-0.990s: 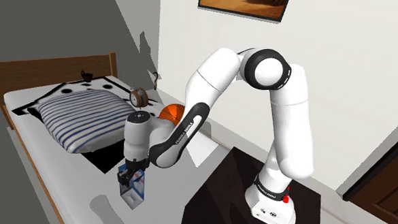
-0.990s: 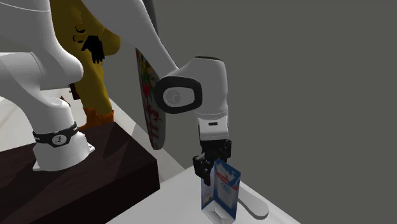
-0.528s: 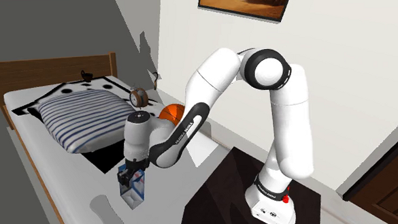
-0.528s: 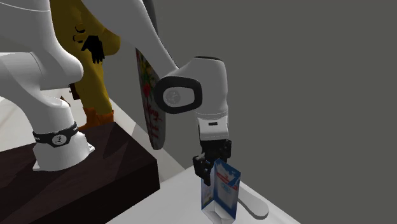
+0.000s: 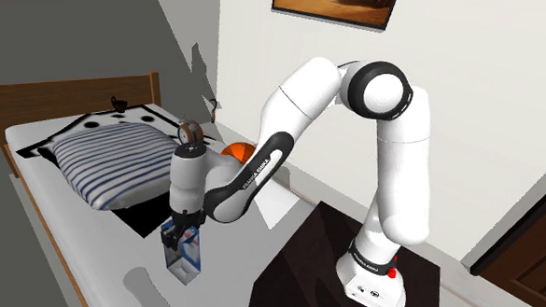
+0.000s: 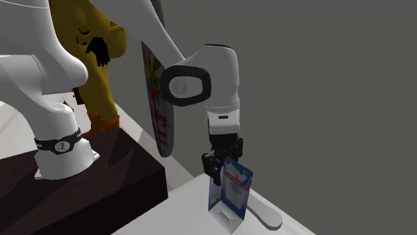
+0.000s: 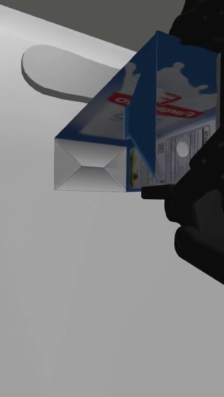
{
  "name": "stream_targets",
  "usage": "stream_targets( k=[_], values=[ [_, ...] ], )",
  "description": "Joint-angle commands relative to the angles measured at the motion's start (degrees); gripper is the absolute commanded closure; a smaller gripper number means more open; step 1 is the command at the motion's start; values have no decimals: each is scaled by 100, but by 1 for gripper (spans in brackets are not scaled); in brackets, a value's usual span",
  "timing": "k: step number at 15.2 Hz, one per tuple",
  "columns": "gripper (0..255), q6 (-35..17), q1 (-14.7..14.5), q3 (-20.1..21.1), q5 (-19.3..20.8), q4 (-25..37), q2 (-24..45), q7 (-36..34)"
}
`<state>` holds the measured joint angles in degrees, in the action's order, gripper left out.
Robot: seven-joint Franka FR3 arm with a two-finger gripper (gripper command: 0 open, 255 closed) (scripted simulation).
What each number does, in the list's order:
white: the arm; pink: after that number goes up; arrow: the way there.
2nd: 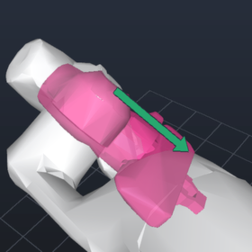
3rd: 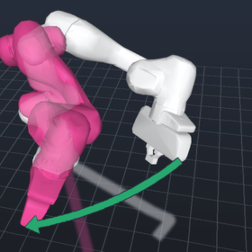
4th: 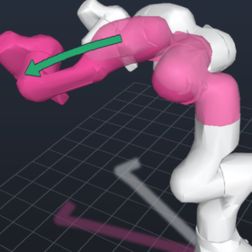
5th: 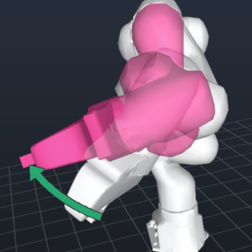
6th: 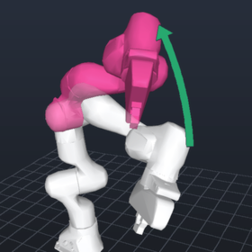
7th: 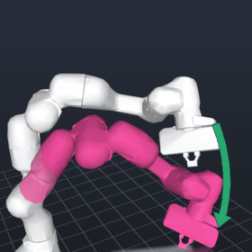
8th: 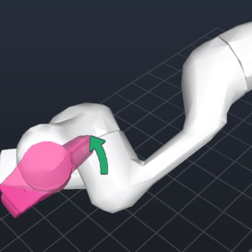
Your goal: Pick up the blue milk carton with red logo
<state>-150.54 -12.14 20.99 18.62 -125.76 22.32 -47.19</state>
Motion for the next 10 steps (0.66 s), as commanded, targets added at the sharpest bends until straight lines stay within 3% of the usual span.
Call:
stream_targets(
  k=[1, 10],
  values=[
    [255, 134, 63, 72, -108, 24, -125, 96],
    [255, 565, 219, 285, -474, 39, -580, 361]
  ],
)
